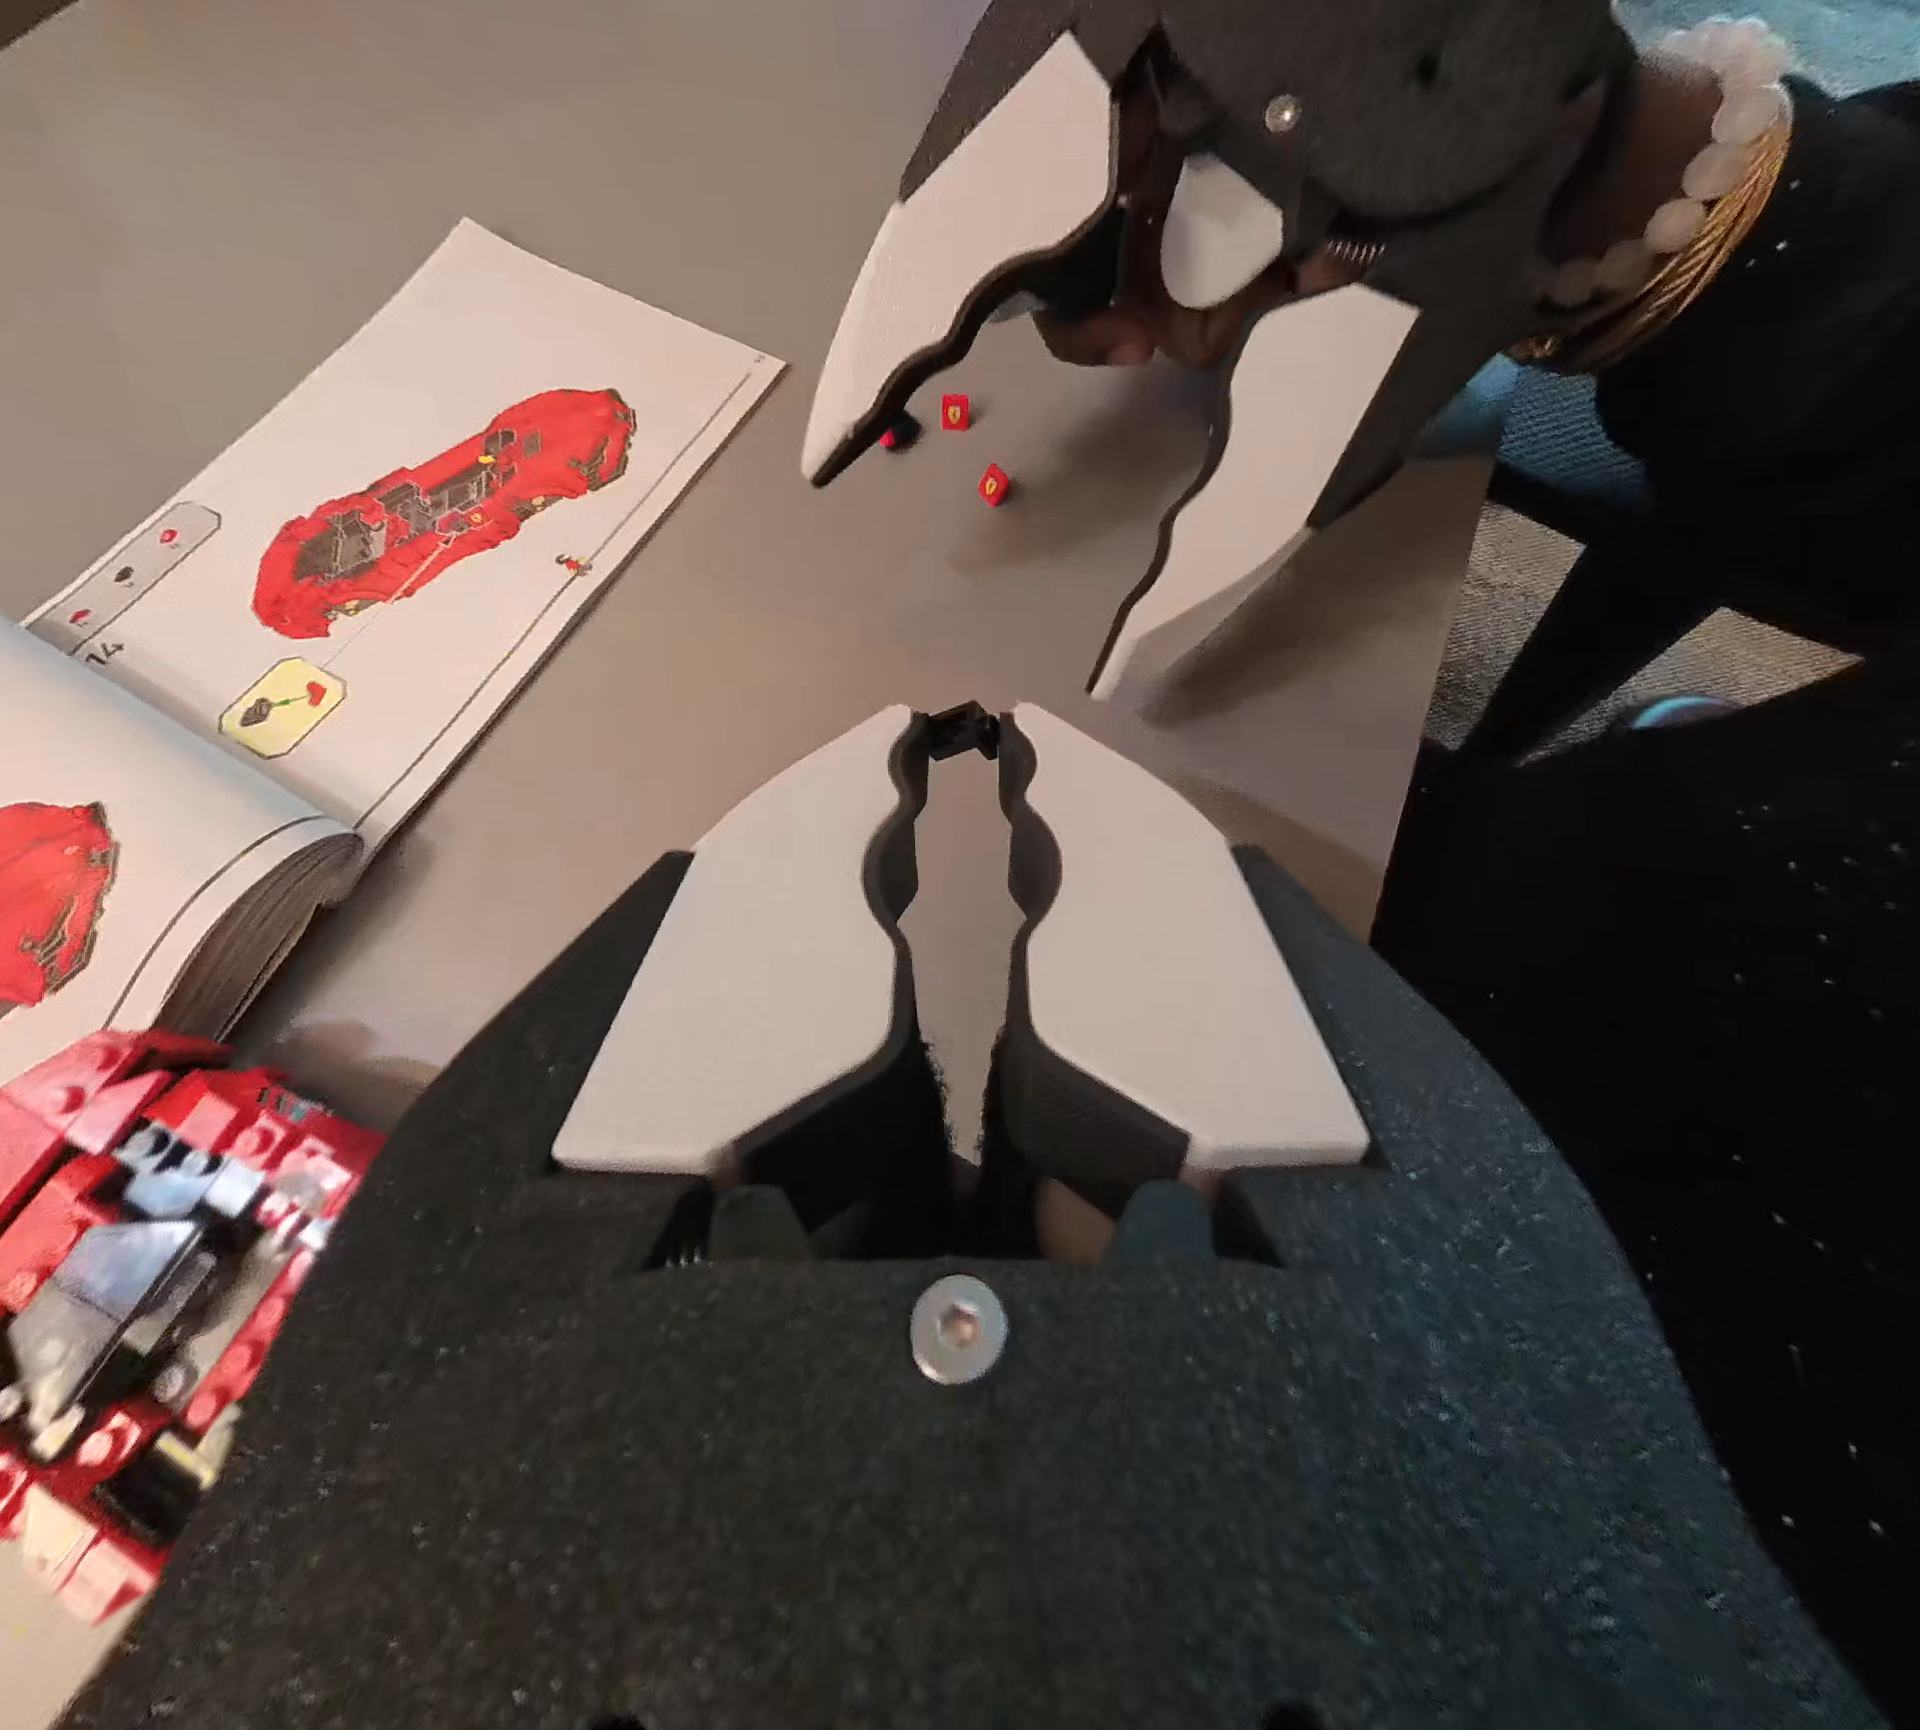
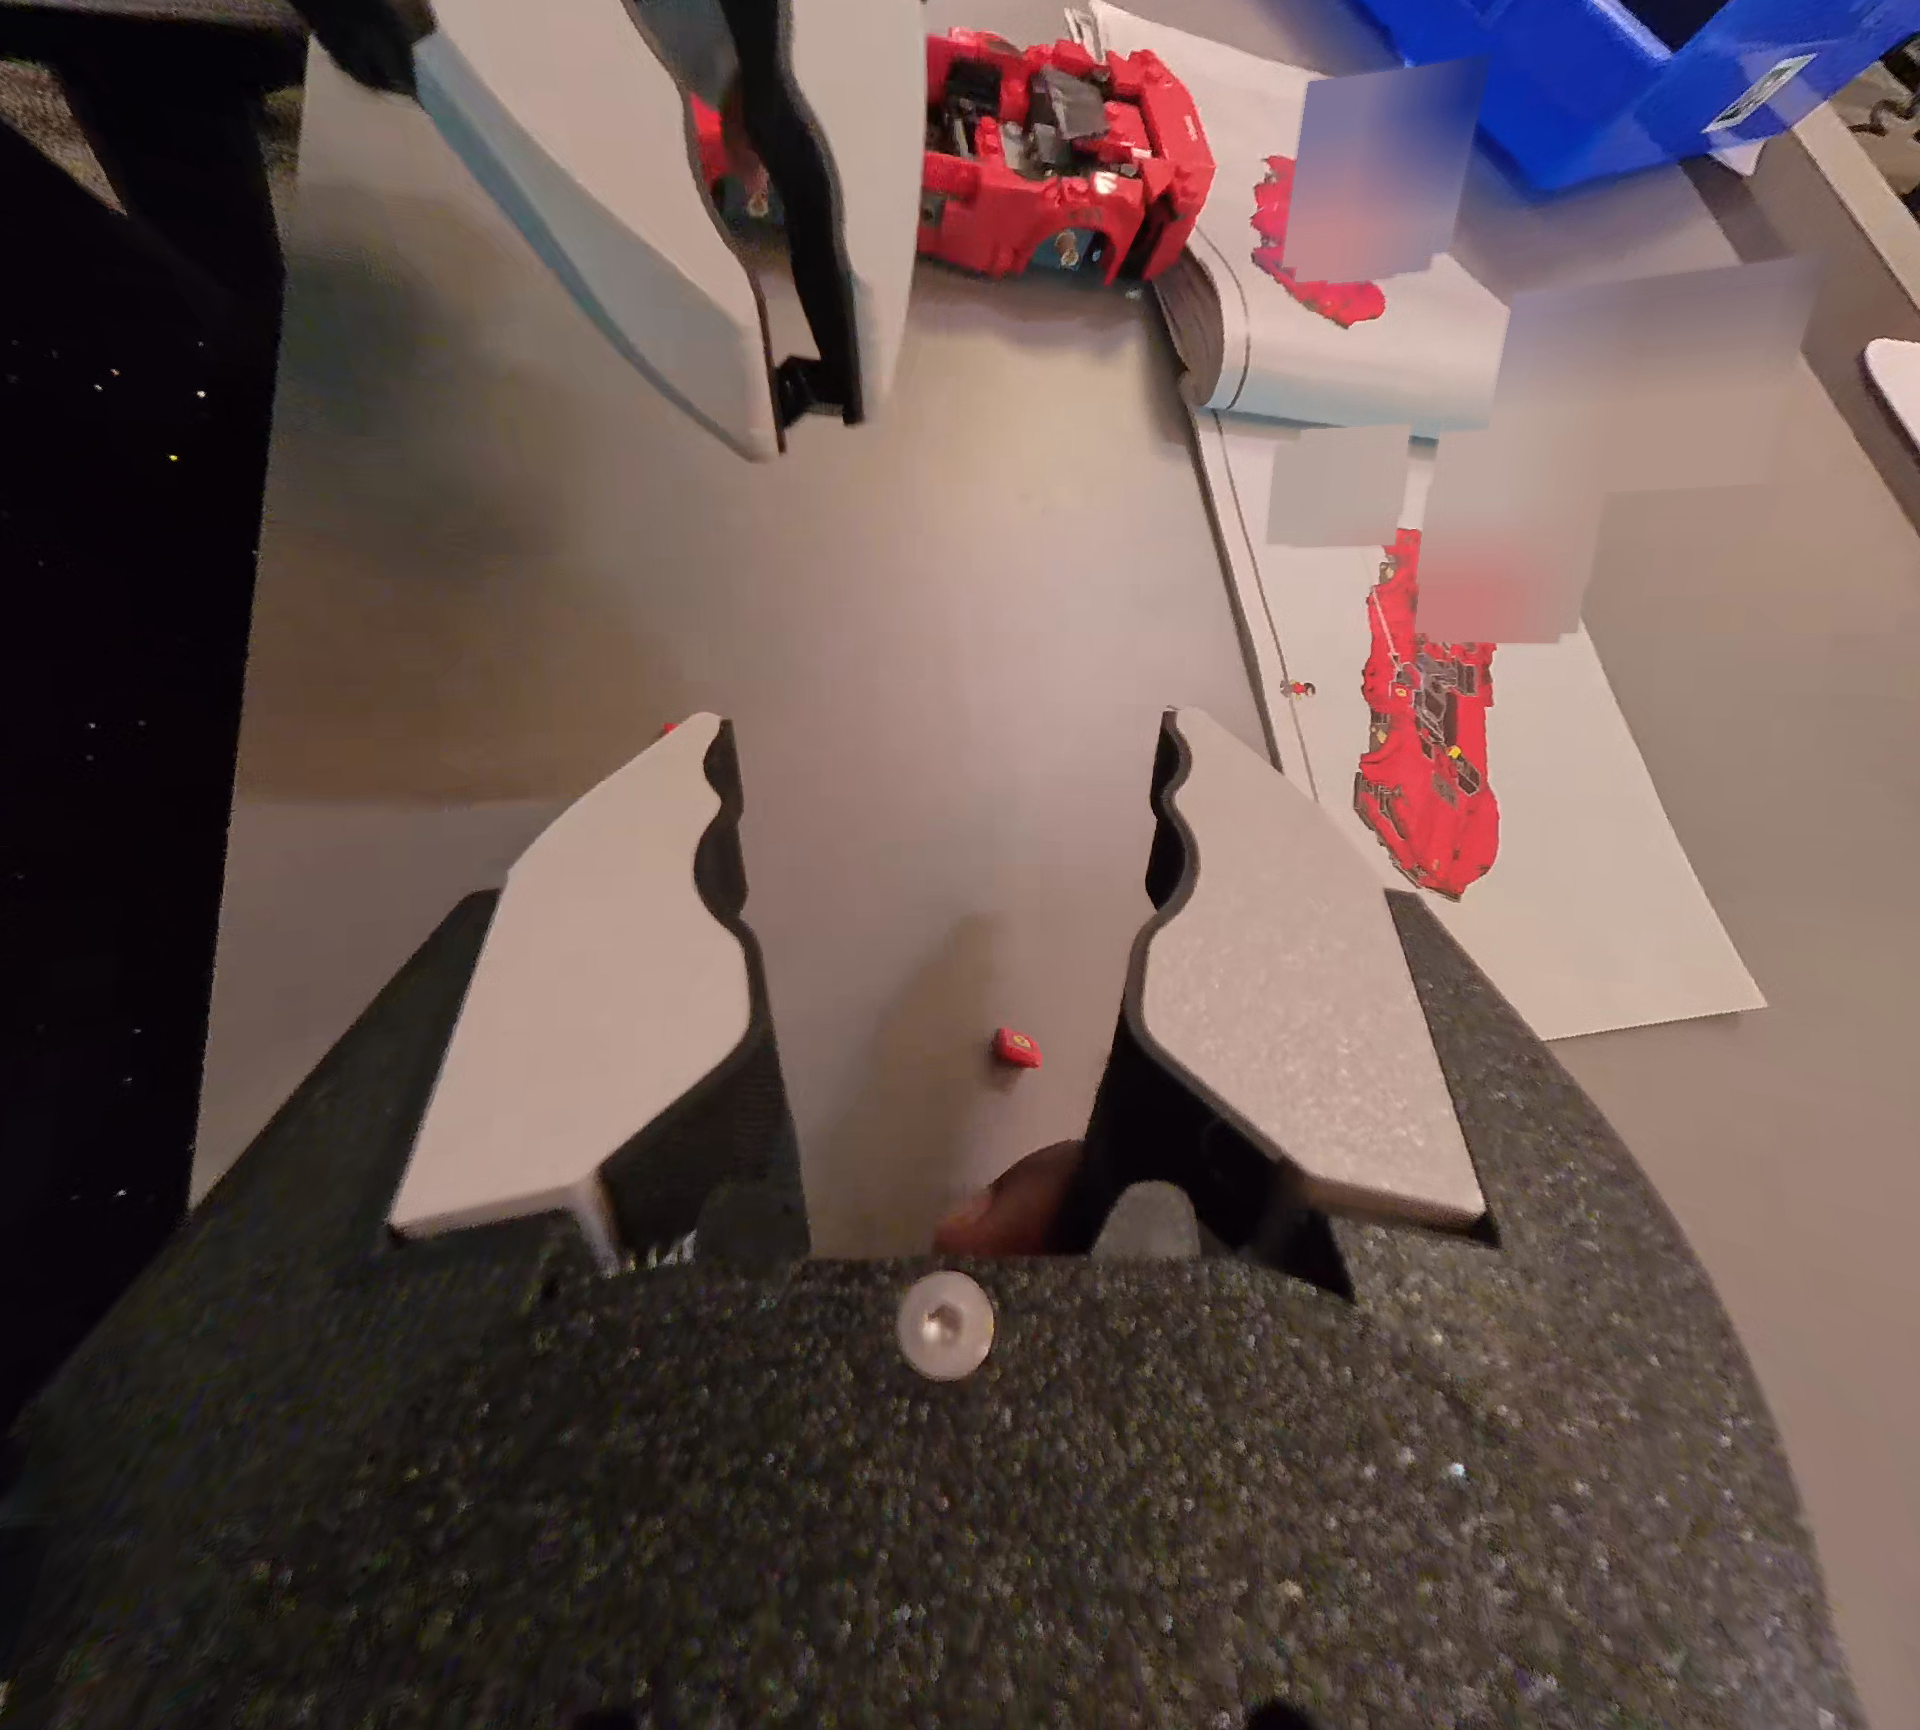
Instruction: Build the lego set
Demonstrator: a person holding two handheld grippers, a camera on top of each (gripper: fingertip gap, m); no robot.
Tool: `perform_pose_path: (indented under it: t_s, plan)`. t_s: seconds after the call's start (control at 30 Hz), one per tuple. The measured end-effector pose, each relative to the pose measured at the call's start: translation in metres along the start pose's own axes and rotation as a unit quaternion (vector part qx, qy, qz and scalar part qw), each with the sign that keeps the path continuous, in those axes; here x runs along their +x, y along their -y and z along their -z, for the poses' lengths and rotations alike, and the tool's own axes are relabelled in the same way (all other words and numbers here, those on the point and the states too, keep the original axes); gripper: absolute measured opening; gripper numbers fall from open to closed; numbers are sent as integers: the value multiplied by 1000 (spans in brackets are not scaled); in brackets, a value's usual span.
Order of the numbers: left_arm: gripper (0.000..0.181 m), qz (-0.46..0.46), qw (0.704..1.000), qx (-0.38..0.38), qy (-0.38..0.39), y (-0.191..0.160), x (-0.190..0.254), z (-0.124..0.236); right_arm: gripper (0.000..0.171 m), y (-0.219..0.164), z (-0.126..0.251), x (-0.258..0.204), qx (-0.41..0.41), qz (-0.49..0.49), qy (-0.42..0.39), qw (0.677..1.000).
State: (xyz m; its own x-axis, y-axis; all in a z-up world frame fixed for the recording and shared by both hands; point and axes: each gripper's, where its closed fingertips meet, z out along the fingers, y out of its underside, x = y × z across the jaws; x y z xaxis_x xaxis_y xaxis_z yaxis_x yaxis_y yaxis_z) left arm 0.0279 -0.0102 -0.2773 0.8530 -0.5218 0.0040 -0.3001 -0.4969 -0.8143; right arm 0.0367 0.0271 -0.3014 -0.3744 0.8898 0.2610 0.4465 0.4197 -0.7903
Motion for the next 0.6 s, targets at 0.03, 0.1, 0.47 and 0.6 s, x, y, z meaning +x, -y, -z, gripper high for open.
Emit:
perform_pose_path:
  t_s: [0.03,0.1,0.47,0.6]
  plan:
    - [13,-4,1000,4,5,0,0,2,73,3,3,1,10,0,-4,1000]
    - [13,-3,997,67,-43,15,14,9,46,28,13,0,91,16,-8,996]
    - [12,149,898,266,-317,63,59,66,18,120,66,-51,305,169,61,935]
    - [12,165,880,272,-353,64,66,73,19,126,59,-58,278,223,56,933]
